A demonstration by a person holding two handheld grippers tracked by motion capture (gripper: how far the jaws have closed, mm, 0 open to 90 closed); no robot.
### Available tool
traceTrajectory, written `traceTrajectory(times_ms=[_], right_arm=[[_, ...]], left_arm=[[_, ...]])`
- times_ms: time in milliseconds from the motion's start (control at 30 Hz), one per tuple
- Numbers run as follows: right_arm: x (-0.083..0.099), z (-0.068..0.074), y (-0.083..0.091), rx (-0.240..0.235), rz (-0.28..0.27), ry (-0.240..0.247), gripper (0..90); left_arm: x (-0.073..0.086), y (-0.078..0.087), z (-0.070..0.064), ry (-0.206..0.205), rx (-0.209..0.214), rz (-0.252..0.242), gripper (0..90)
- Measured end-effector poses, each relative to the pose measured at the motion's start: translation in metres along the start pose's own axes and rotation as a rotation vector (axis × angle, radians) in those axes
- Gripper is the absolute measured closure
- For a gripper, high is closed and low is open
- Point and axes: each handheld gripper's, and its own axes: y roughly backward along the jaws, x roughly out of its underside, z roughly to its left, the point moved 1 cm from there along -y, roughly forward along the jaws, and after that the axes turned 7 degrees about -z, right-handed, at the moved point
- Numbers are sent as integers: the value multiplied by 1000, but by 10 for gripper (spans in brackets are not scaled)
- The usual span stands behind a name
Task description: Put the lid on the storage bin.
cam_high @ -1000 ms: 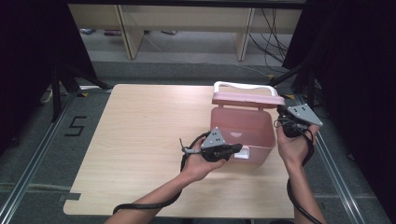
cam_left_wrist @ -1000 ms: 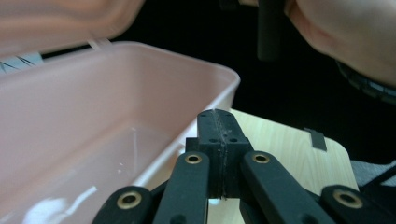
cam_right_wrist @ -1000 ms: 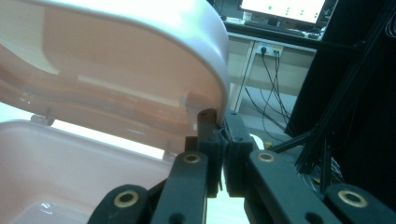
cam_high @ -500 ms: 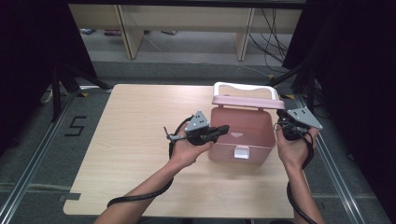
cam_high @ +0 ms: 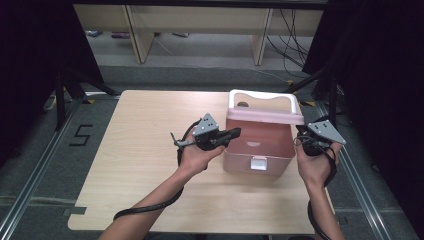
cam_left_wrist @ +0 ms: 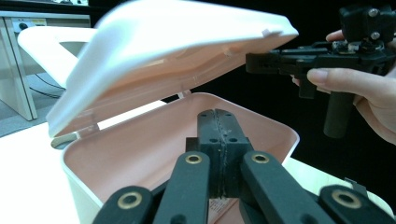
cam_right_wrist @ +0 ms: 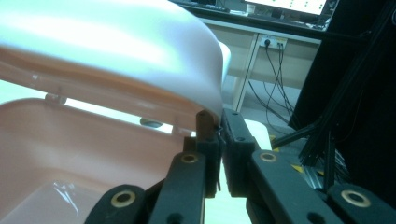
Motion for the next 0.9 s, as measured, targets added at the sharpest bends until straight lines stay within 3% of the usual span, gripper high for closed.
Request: traceTrajectory(times_ms=[200,233,333,400,433,533,633,700,767,900], right_arm=[[4,0,3,-9,9,5,866],[5,2,5,-4,24,-19,866],[8,1,5,-7,16,-9,862],[9,2,7,-14,29,-29,858],[10,0,6,-21,28,-6,857],[12,1,8,-29,41,-25,829],[13,0,9,-30,51,-5,820],[13,1,10,-36,57,-33,810],[12,-1,12,-37,58,-17,799],[13,0,19,-48,73,-41,774]], left_arm=[[0,0,1,6,-6,-7,899],[0,0,2,6,-7,-8,899],[1,0,2,7,-8,-10,898],[1,0,1,8,-9,-11,898],[1,0,1,8,-8,-11,899],[1,0,0,4,-3,-9,898],[1,1,-1,-3,-1,-3,899],[2,1,-2,-2,-1,-3,898],[2,2,-2,-3,0,-2,899],[2,2,-1,-2,-3,-1,899]])
